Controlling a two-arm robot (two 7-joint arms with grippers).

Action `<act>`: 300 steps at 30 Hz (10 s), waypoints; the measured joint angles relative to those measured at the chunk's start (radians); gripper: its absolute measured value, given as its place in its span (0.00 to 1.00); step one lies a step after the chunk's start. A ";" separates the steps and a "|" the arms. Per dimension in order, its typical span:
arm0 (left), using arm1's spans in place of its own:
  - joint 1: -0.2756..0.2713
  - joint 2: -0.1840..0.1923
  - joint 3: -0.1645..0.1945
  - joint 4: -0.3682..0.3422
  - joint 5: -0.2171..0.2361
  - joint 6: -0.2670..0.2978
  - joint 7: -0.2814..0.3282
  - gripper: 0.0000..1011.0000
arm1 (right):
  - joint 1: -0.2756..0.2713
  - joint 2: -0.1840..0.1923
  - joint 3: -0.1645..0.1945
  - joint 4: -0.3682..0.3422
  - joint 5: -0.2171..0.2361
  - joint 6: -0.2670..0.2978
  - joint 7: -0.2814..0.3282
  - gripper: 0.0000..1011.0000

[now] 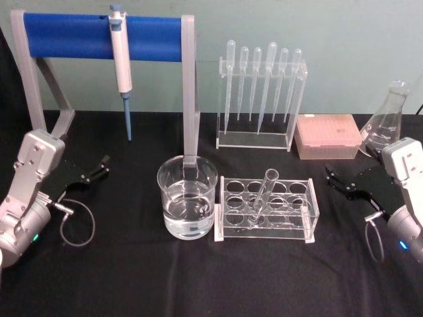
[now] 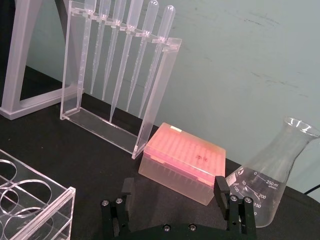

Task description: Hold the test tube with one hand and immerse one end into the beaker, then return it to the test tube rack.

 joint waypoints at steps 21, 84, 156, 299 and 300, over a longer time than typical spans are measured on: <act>0.000 0.000 0.000 0.000 0.000 0.000 0.000 0.99 | 0.000 0.000 0.000 0.000 0.000 0.000 0.000 0.99; 0.000 0.000 0.000 0.000 0.000 0.000 0.000 0.99 | -0.040 0.145 0.102 -0.173 0.306 0.003 0.758 0.99; 0.000 0.000 0.000 0.000 0.000 0.000 0.000 0.99 | 0.075 0.059 -0.026 -0.112 0.267 -0.017 0.801 0.50; 0.000 0.000 0.000 0.000 0.000 0.000 0.000 0.99 | 0.230 0.173 -0.013 -0.309 0.432 0.251 0.747 0.24; 0.000 0.000 0.000 0.000 0.000 0.000 0.000 0.99 | 0.230 0.173 -0.013 -0.309 0.432 0.251 0.747 0.24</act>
